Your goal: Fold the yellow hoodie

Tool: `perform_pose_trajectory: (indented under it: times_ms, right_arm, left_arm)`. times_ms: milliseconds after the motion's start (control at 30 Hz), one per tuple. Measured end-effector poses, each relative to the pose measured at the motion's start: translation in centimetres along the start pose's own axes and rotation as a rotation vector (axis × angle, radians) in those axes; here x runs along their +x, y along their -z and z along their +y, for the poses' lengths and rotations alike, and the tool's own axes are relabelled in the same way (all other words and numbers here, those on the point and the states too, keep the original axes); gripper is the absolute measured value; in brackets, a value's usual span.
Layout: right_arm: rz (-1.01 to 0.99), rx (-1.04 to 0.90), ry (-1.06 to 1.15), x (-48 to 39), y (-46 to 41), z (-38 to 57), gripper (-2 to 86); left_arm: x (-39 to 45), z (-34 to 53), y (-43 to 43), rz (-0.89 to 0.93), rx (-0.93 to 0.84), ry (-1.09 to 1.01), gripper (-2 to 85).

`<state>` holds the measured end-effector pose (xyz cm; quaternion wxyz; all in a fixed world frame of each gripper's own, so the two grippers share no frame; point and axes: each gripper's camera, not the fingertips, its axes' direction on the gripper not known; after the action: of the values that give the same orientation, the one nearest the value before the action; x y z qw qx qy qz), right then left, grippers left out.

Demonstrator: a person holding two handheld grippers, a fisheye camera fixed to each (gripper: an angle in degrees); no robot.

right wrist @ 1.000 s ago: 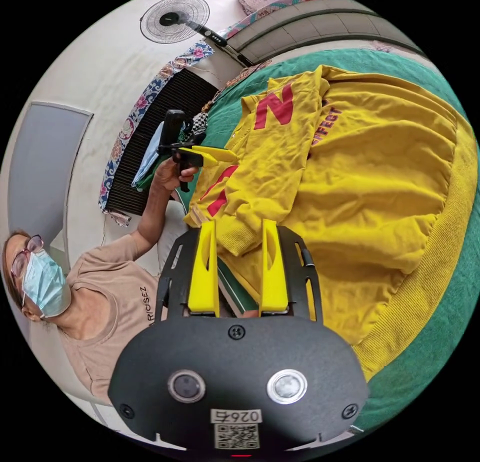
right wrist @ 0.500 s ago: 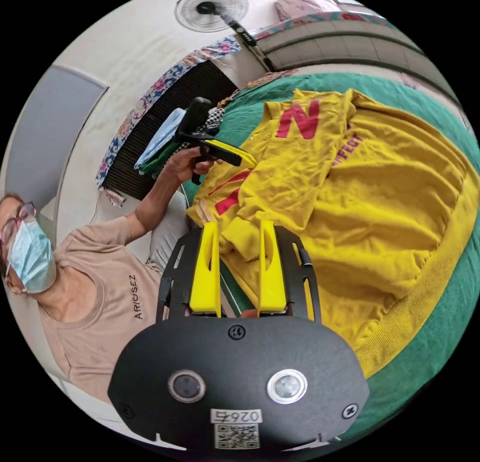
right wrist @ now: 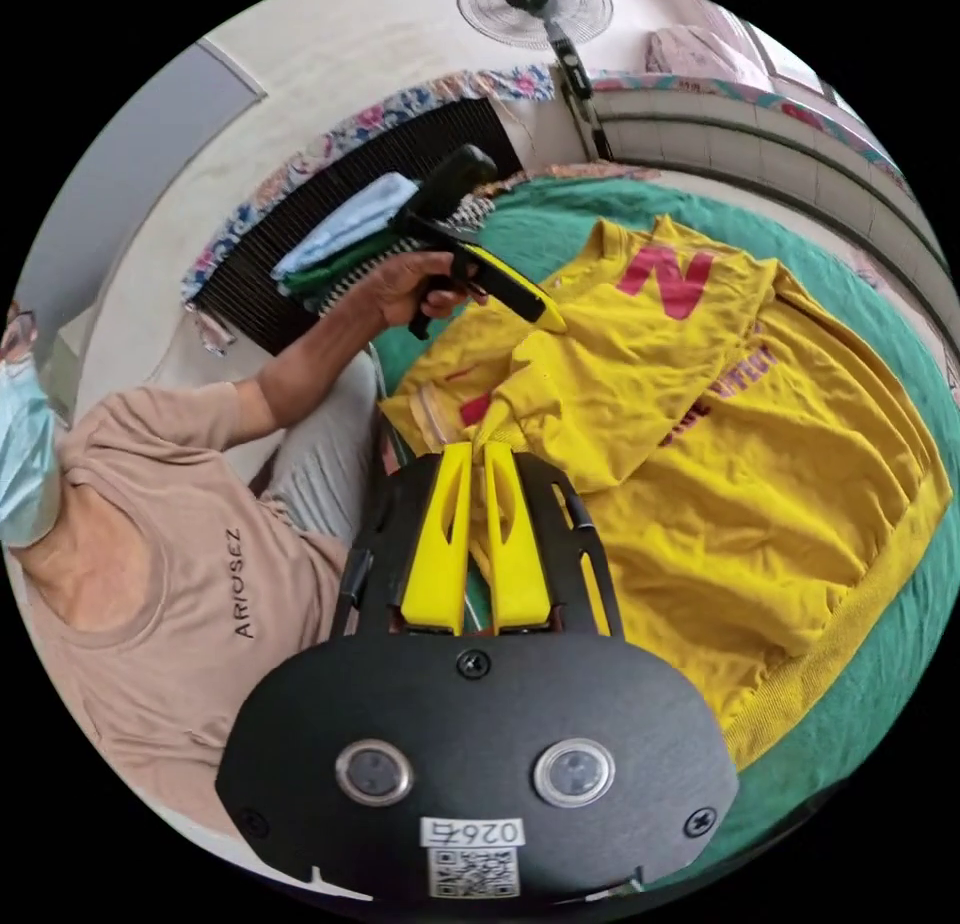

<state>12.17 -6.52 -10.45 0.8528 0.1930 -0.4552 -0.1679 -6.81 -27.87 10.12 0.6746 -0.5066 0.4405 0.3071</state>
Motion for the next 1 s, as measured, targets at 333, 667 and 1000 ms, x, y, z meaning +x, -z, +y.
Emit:
perform_pose_trajectory:
  times_ms: [333,667,1000]
  right_arm:
    - [-0.082,-0.047,0.022,3.2,4.8,-4.2,4.7]
    - [0.185,0.126,-0.226,23.8,10.2,-22.5,2.2]
    - [0.145,0.139,-0.392,34.4,15.2,-23.9,-1.0]
  left_arm:
    - [-3.2,4.2,9.1,0.055,0.324,0.086,4.3]
    - [-10.0,-8.7,6.5,-0.277,0.187,0.113,-0.9]
    - [-17.1,-7.7,10.1,-0.341,0.161,0.208,-1.0]
